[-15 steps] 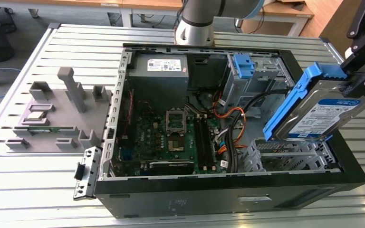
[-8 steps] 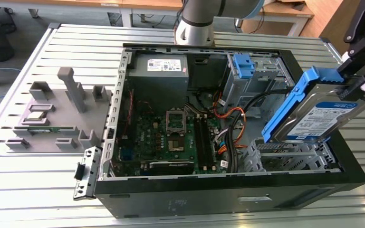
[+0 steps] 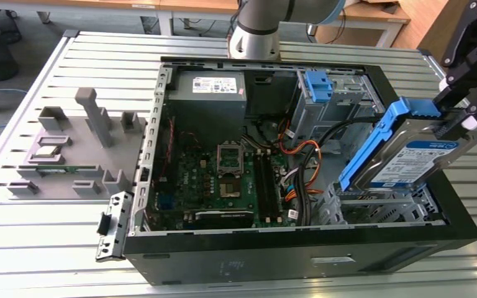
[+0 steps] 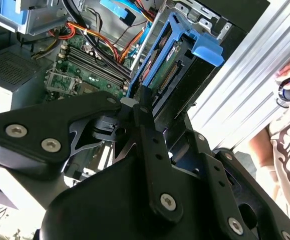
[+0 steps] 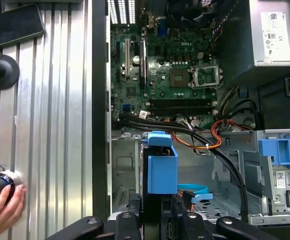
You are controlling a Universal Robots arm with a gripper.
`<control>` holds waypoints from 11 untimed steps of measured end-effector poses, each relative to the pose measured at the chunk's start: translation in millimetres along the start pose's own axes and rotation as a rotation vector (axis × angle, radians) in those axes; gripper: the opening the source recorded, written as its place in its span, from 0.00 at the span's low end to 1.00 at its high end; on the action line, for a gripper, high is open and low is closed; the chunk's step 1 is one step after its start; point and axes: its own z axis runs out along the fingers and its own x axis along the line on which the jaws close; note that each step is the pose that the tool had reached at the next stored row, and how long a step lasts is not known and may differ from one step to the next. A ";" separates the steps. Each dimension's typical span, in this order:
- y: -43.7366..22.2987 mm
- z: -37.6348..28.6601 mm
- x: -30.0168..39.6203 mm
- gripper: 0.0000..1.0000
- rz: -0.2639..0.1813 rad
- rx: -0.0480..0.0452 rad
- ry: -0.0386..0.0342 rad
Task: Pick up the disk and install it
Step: 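Insert the disk into the insertion slot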
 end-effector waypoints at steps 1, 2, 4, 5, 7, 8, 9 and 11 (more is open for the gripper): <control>0.0 0.7 0.1 0.35 0.000 -0.0001 -0.0014; -0.1 1.1 0.1 0.35 0.000 -0.0001 -0.0023; -0.2 1.7 0.1 0.35 0.000 -0.0001 -0.0027; -0.2 1.9 0.1 0.35 0.000 -0.0001 -0.0027; -0.3 3.1 0.2 0.35 0.000 -0.0001 -0.0029; -0.4 4.1 0.3 0.35 0.000 -0.0001 -0.0029; -0.5 5.1 0.4 0.35 0.000 -0.0001 -0.0029; -0.7 6.6 0.5 0.35 0.000 0.0001 -0.0029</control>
